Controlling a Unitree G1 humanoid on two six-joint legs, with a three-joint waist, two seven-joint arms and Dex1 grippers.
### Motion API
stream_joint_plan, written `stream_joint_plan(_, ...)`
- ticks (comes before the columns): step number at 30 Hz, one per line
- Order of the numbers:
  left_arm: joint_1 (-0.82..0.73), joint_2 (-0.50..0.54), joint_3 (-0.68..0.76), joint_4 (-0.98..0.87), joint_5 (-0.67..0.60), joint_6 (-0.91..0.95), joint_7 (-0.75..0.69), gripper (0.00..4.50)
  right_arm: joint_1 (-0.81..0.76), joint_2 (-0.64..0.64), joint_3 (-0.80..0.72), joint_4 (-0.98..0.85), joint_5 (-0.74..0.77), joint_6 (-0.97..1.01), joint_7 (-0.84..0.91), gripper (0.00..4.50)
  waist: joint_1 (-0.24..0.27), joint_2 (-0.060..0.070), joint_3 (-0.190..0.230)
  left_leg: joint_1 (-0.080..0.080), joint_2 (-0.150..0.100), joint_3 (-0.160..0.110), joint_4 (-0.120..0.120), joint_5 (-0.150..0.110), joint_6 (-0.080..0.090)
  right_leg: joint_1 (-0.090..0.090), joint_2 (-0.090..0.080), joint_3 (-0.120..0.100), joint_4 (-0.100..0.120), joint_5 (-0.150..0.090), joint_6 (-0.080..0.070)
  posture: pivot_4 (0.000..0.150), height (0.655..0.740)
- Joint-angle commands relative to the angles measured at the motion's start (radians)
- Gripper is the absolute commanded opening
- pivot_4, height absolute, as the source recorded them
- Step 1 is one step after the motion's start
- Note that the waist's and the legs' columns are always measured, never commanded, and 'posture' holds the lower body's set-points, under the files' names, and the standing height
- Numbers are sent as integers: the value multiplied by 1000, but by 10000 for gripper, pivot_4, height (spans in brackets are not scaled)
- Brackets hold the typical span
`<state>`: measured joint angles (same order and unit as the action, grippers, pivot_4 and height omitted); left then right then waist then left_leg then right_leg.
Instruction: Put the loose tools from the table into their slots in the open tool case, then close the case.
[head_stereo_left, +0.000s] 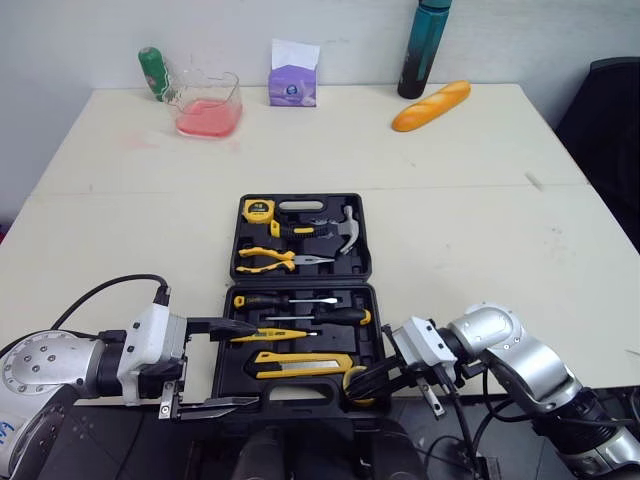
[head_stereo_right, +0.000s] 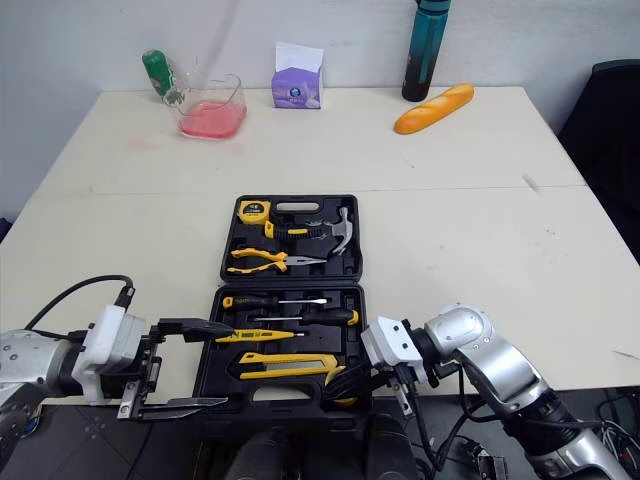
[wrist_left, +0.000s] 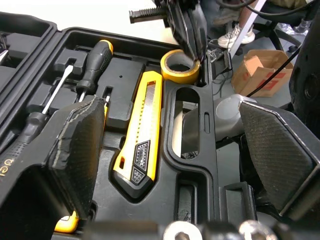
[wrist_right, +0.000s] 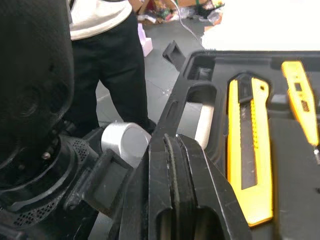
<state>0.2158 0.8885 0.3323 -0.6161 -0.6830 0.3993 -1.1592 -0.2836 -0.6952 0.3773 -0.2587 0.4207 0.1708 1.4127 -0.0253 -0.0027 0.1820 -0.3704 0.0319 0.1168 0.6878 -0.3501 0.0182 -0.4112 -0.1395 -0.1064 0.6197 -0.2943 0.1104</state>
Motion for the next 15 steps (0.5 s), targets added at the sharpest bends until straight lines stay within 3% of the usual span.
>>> stream_joint_plan(1, 6, 18, 16, -14, -14, -2, -14, 45000, 14, 14, 17, 23, -53, -10, -28, 565, 0, 0, 0, 0, 0, 0, 0, 0, 0, 0, 0, 0, 0, 0, 0, 1500, 7400)
stream_joint_plan(10, 11, 12, 10, -4, 3, -6, -9, 45000, 21, 15, 63, 117, -217, -139, -58, 565, -1, -2, -1, 1, 0, 0, 0, 0, 0, 1, 0, 0, 0, 0, 0, 1500, 7400)
stream_joint_plan(15, 8, 5, 4, 7, 19, -14, 1, 45000, 15, 25, 62, 197, -210, -184, -47, 565, -2, -7, -4, 3, 2, 0, 0, 0, -1, 3, 2, 0, 0, 0, 0, 1500, 7400)
